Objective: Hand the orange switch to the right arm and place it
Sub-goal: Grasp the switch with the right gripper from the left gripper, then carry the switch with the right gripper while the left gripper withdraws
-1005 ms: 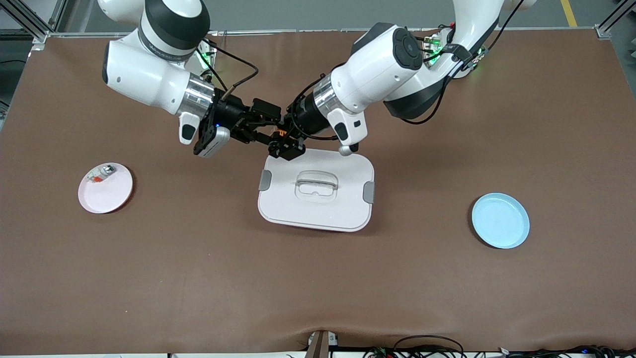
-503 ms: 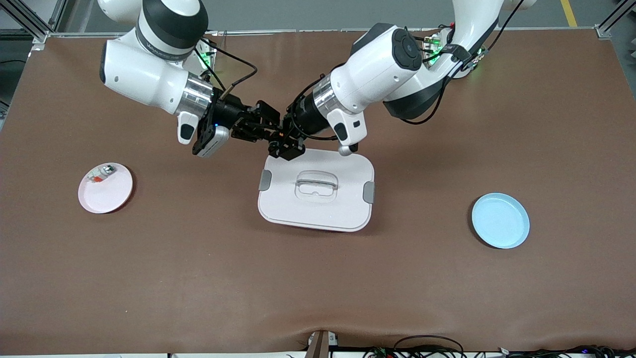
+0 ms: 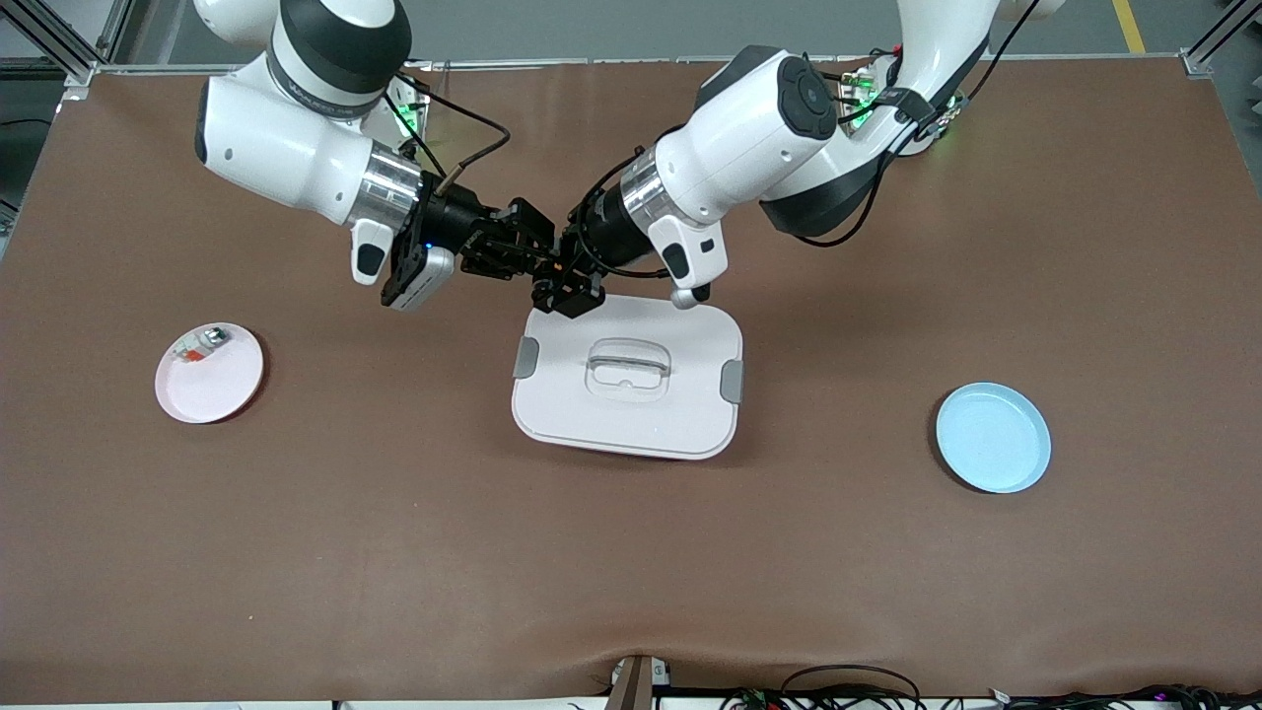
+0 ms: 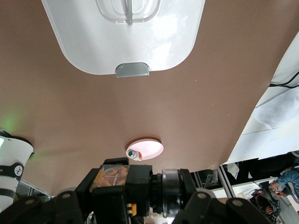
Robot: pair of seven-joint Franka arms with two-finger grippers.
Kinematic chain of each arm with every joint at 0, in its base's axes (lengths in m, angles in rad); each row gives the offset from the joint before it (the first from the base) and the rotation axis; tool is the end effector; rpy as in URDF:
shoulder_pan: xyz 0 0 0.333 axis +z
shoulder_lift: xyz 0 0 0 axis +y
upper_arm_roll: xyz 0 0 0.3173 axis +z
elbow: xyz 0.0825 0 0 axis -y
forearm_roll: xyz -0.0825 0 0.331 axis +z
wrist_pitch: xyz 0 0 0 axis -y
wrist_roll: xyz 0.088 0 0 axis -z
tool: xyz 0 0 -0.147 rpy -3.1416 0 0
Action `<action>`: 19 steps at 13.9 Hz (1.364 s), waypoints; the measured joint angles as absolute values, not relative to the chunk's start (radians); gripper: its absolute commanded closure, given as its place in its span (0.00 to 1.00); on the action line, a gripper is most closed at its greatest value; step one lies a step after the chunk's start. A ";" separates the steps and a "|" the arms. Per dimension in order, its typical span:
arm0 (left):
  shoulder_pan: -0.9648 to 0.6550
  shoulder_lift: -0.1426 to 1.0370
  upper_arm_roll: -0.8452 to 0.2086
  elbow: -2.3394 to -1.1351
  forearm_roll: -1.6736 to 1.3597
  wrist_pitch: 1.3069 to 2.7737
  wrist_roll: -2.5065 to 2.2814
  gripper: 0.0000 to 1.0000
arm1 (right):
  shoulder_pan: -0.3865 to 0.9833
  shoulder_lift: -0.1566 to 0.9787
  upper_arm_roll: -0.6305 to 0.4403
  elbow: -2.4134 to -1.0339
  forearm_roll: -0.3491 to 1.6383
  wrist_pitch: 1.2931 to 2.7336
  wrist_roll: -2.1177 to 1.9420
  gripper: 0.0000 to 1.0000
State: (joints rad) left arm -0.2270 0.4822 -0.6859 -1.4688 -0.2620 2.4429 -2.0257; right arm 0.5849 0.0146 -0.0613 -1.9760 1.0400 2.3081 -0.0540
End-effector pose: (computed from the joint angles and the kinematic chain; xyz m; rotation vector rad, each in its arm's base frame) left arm 0.4884 -0.4917 0.5048 1.8693 1.5999 -0.5596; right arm 0.4656 0.3185 0.4997 -2.2367 0.0405 -0.0917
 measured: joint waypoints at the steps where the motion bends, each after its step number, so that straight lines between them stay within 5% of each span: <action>1: -0.227 0.482 -0.686 -1.468 -0.261 2.444 -2.026 0.00 | 0.584 0.015 -0.062 -1.976 1.039 2.308 -0.054 1.00; 9: -0.216 0.479 -0.685 -1.462 -0.157 2.446 -2.026 0.00 | 0.544 0.015 -0.074 -1.964 0.888 2.233 -0.091 1.00; 19: -0.104 0.384 -0.685 -1.454 -0.127 2.300 -1.931 0.00 | 0.298 0.034 -0.081 -1.959 0.584 2.009 -0.605 1.00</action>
